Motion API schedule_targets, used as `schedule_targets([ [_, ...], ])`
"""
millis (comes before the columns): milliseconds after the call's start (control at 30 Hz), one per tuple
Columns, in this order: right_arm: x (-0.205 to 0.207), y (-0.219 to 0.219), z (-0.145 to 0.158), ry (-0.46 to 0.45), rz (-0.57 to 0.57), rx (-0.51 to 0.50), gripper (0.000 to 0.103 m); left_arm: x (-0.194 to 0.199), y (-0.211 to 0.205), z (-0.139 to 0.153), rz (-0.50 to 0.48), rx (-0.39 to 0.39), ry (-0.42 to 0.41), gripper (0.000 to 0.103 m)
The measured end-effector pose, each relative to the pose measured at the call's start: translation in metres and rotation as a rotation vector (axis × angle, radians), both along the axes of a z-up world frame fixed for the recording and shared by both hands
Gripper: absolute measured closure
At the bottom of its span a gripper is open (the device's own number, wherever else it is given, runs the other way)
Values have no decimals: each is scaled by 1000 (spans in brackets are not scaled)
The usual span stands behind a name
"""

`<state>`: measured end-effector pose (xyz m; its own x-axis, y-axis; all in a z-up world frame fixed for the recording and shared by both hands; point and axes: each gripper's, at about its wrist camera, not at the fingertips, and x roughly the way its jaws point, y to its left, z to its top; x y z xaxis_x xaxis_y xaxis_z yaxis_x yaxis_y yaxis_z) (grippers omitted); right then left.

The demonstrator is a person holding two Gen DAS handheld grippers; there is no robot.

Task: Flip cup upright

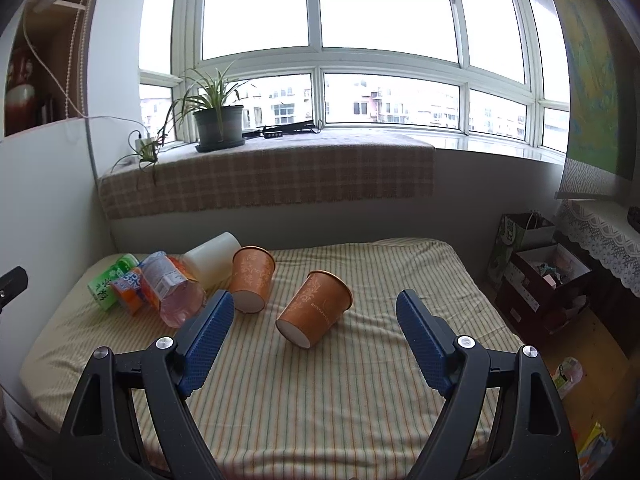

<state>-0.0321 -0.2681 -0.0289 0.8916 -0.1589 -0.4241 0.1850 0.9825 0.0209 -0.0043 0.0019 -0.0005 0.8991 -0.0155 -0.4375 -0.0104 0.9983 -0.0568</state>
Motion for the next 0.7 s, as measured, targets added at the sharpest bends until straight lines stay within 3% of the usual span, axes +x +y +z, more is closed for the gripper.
schedule_targets([
  [700, 1, 9, -1, -8, 19, -22, 20, -1, 4, -7, 11, -19, 5, 0],
])
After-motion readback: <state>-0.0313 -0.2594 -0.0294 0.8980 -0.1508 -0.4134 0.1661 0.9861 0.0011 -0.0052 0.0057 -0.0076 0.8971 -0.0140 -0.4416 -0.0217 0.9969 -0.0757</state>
